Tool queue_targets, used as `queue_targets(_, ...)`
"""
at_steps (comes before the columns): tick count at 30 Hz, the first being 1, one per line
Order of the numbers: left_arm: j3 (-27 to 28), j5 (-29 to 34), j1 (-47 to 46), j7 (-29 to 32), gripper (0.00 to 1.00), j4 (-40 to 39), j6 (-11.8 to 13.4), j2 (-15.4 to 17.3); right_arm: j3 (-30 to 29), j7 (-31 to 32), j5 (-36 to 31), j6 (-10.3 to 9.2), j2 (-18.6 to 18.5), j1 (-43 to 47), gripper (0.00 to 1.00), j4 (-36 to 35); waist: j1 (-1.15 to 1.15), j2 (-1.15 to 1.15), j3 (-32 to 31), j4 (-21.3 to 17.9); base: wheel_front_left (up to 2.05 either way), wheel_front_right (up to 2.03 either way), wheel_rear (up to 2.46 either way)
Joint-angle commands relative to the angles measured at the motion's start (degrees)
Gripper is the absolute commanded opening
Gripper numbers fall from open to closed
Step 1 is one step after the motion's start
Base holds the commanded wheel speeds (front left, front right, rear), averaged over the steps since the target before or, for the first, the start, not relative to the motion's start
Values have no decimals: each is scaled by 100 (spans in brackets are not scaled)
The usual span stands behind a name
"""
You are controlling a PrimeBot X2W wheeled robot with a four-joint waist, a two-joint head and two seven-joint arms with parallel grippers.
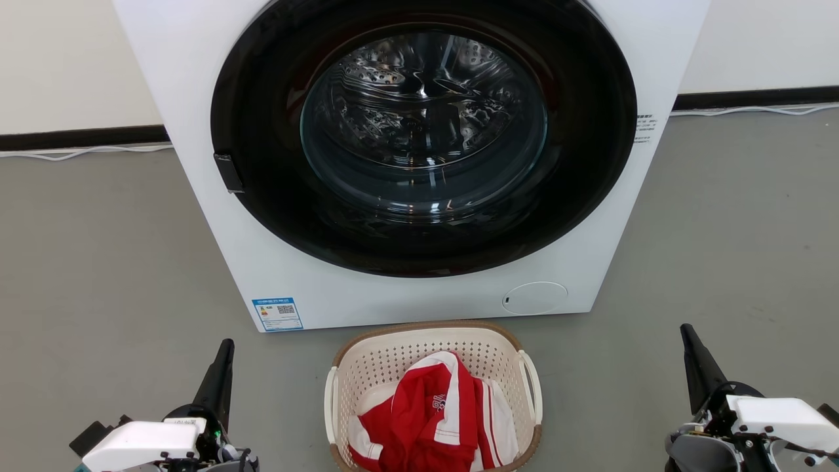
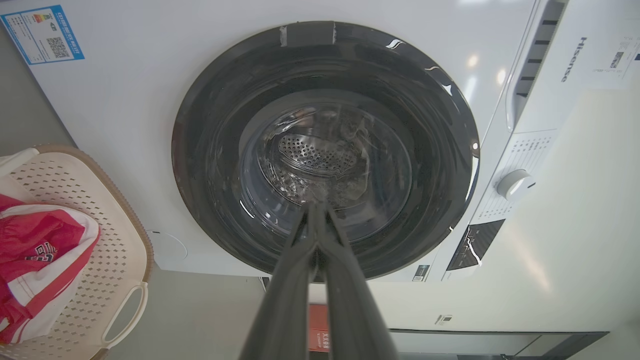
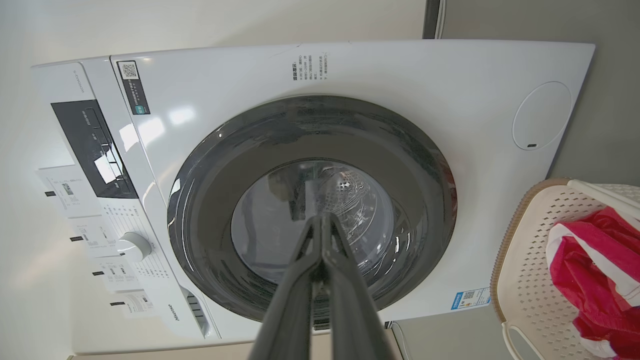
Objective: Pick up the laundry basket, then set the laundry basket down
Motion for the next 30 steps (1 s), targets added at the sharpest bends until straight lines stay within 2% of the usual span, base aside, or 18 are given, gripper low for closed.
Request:
queue_targets(1, 170, -29, -318, 35, 0, -167, -41, 59, 105, 42, 40, 42, -21, -232, 0, -167, 0, 0, 0, 0, 0, 0, 0)
queue_targets(30, 170, -29, -318, 35, 0, -167, -41, 59, 105, 42, 40, 42, -21, -232, 0, -167, 0, 0, 0, 0, 0, 0, 0)
